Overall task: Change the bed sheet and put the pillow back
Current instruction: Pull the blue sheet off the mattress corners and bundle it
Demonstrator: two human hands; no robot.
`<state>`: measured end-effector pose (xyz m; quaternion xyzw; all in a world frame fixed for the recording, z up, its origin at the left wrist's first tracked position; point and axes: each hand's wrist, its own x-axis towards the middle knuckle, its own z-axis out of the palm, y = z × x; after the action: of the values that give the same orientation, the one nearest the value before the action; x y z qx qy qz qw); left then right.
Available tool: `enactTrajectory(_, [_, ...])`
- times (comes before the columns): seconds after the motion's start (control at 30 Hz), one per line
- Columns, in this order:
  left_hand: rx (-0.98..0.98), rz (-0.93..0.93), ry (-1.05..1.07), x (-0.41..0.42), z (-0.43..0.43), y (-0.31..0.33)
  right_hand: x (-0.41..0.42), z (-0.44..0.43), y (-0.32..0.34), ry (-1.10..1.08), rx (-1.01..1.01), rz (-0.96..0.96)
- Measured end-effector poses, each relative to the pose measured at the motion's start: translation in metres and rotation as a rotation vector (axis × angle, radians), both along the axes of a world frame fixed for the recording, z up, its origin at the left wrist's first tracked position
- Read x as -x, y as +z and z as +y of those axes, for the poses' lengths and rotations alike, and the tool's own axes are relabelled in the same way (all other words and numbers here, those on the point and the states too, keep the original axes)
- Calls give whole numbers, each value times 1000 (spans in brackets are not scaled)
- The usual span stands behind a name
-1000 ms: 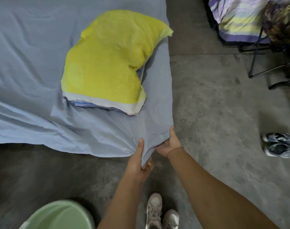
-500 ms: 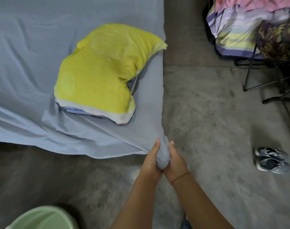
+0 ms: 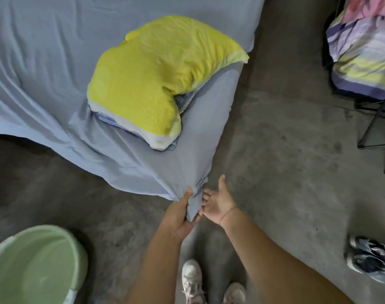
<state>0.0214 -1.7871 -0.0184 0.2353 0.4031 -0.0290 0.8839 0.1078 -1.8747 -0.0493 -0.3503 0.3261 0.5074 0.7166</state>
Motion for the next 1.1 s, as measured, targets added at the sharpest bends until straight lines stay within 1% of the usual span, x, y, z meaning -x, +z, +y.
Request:
enactTrajectory(0.07, [3, 1, 9, -1, 0, -5, -11, 12, 1, 32, -69, 25])
enactTrajectory(0.13, [17, -9, 2, 0, 1, -8, -22, 19, 4, -26, -98, 88])
enactTrajectory(0.2, [15, 9, 14, 3, 2, -13, -30, 23, 4, -103, -65, 145])
enactTrajectory(0.3, [-16, 35, 50, 9, 5, -18, -38, 18, 7, -174, -28, 161])
enactTrajectory(0.33, [-32, 39, 53, 12, 5, -21, -40, 13, 8, -189, -52, 142])
enactTrajectory(0.4, [-78, 56, 42, 12, 4, -22, -45, -1, 10, -204, -74, 22])
enactTrajectory(0.47, [-101, 61, 53, 5, -4, -23, -49, -17, 16, -211, -35, -104])
enactTrajectory(0.57, [-86, 6, 88, -14, -24, -22, -48, -39, 19, -220, 66, -234])
enactTrajectory(0.67, [-32, -53, 52, -44, -47, -12, -43, -49, 26, -172, 131, -291])
enactTrajectory(0.73, [-27, -81, 43, -68, -58, -10, -39, -48, 32, -132, 132, -307])
enactTrajectory(0.77, [-30, -63, 54, -80, -61, -12, -39, -48, 31, -123, 120, -315])
enactTrajectory(0.87, [-126, 121, 75, -101, -63, -18, -42, -50, 28, -47, 92, -343])
enactTrajectory(0.9, [-134, 139, 111, -104, -63, -23, -48, -54, 24, -4, 92, -353])
enactTrajectory(1.0, [-138, 115, 175, -101, -64, -27, -71, -62, 19, 133, 168, -379])
enactTrajectory(1.03, [-120, 107, 182, -100, -64, -25, -82, -62, 15, 162, 187, -366])
enactTrajectory(1.1, [-29, 83, 175, -98, -67, -26, -103, -59, 13, 190, 174, -279])
